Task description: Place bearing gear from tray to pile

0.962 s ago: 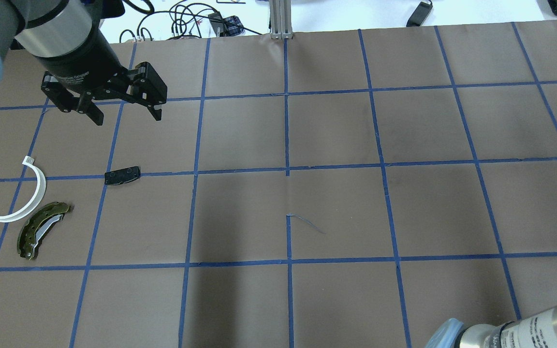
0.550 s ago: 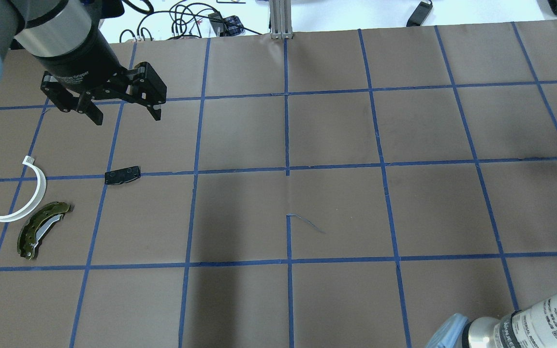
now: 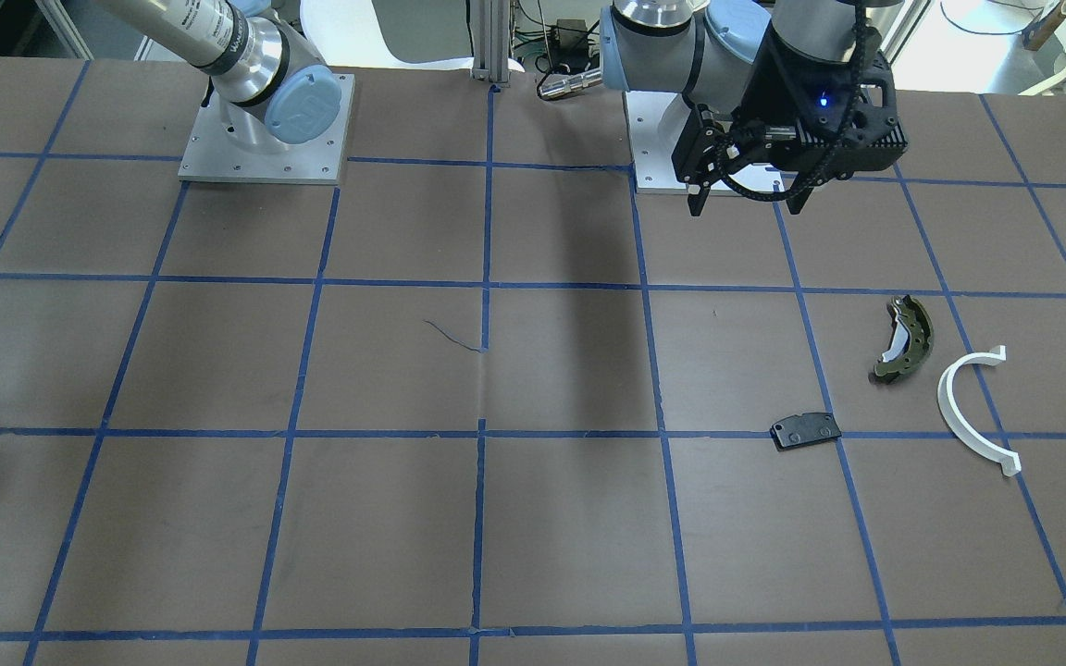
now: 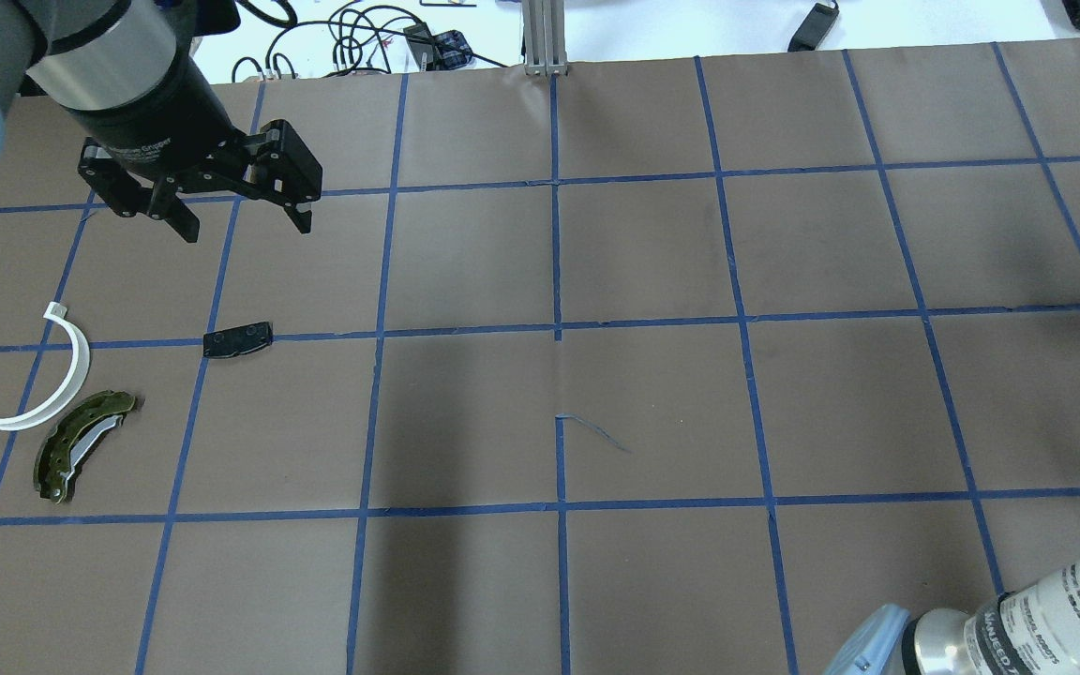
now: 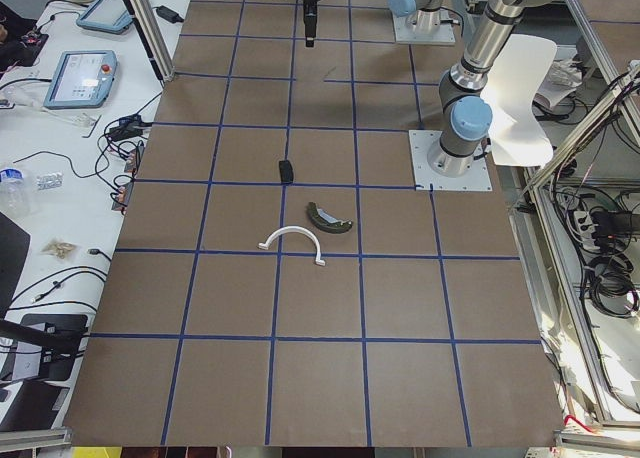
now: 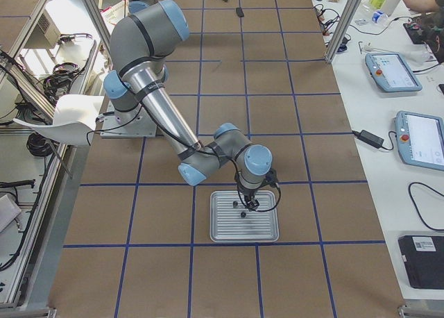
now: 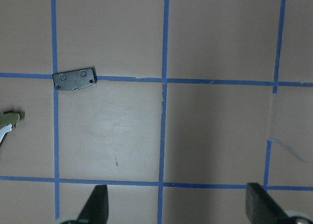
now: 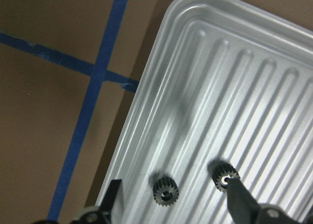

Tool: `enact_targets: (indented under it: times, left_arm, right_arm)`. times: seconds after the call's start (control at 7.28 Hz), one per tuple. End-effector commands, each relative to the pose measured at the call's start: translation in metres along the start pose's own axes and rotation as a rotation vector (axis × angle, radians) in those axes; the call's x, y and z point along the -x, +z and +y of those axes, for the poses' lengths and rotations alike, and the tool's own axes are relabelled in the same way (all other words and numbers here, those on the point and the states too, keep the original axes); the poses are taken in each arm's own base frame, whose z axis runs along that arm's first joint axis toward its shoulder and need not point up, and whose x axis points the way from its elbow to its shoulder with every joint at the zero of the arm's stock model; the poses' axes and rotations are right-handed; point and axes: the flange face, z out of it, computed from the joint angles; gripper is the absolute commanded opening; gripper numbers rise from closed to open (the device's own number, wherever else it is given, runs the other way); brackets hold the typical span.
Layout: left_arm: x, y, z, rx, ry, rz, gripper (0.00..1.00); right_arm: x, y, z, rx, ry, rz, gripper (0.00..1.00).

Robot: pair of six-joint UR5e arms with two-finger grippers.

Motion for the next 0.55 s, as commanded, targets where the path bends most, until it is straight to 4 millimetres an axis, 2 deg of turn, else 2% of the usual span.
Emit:
enact_targets:
  times: [0.0,0.27,0.41]
  left_arm:
    - [0.000,0.000,0.000,0.000,-0.001,-0.002,1.00]
    - [0.000,0.000,0.000,0.000,0.001,-0.002,1.00]
    - [0.001,0.000,0.000,0.000,-0.001,-0.002,1.00]
  right_arm:
    - [-0.001,0.011,0.004,0.057,0.004,-0.003,0.52]
    - [-0.001,0.015,0.005,0.062,0.005,-0.006,0.50]
    - [-0.002,0.026,0.005,0.067,0.005,-0.022,0.50]
